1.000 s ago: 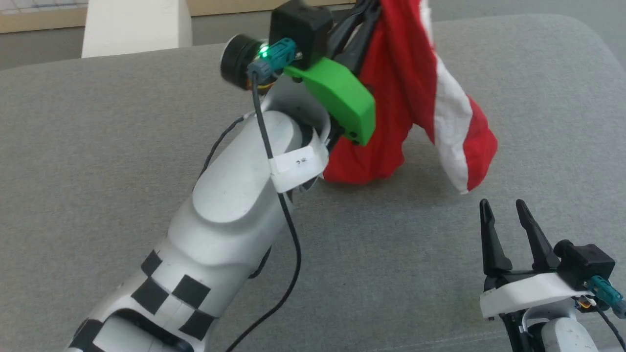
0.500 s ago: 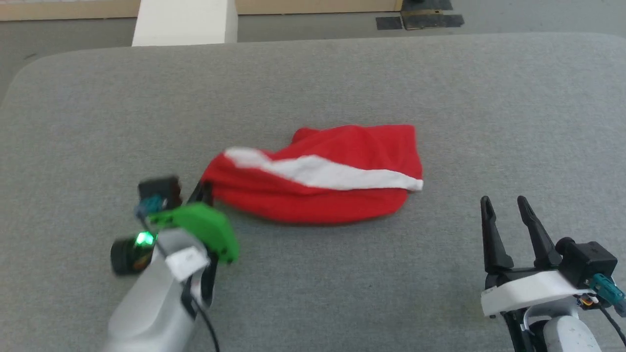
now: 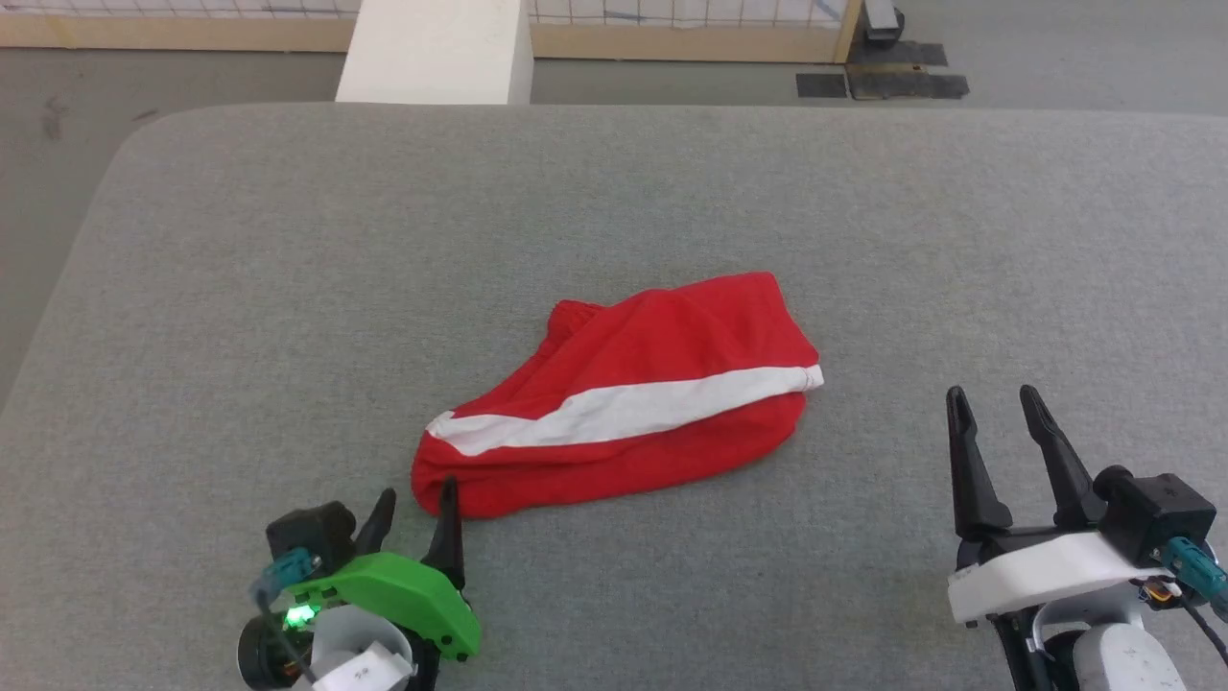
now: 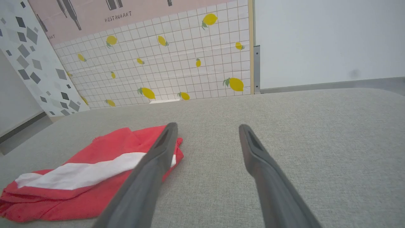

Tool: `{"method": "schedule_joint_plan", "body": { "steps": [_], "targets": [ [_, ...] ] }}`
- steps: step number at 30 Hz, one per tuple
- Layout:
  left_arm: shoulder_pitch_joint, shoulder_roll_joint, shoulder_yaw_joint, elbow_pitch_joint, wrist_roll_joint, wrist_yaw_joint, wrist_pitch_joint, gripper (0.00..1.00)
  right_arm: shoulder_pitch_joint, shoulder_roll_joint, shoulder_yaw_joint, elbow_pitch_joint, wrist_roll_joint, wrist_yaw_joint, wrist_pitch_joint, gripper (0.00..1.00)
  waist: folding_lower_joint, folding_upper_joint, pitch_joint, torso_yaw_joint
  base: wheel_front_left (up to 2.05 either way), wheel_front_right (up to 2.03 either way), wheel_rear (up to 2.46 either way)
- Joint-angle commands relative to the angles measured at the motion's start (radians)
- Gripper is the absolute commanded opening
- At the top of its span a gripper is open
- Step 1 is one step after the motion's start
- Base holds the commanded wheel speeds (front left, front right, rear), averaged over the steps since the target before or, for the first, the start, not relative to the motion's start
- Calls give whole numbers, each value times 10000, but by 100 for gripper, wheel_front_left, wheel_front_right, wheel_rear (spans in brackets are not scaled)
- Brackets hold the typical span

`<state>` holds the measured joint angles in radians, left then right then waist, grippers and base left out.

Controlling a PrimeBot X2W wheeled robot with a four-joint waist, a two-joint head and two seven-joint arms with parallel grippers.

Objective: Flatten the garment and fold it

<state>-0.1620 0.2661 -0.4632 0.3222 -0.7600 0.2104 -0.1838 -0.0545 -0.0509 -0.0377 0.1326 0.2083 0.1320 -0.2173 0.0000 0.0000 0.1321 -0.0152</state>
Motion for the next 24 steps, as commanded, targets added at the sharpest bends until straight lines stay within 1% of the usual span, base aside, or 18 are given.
{"method": "schedule_joint_plan", "body": {
  "steps": [1,4,6,9,12,15,18,21,24],
  "targets": [
    [163,30,111,-228,36,-177,-311,100,132,7,-4,-91,-89,-13,61,100,0,0,-99,123,0,0,0],
    [284,-5,576,-855,352,-492,-722,100,153,7,-3,-208,-102,-13,118,100,0,0,-134,233,0,0,0],
    [342,-70,1038,-1342,856,-637,-767,100,180,7,-1,-271,-108,-13,161,100,0,0,-151,288,0,0,0],
    [523,-406,1898,-2125,1715,-970,-774,100,197,7,10,-335,-114,-13,224,100,0,0,-166,326,0,0,0],
    [729,-865,2647,-2617,2480,-1532,-776,100,183,7,31,-402,-115,-13,289,100,0,0,-169,354,0,0,0],
    [780,-1083,2955,-2366,3098,-1984,-777,100,186,7,102,-458,-121,-13,371,100,0,0,-158,376,0,0,0],
    [544,-1037,2944,-1706,3695,-2284,-778,100,167,7,189,-498,-118,-13,442,100,0,0,-131,339,0,0,0],
    [42,-759,2643,-903,4126,-2463,-654,100,136,7,240,-534,-109,-13,491,100,0,0,-61,293,0,0,0],
    [-767,-390,2309,-250,4470,-2638,106,100,109,7,266,-602,-101,-13,532,100,0,0,93,239,0,0,0]
  ]
}}
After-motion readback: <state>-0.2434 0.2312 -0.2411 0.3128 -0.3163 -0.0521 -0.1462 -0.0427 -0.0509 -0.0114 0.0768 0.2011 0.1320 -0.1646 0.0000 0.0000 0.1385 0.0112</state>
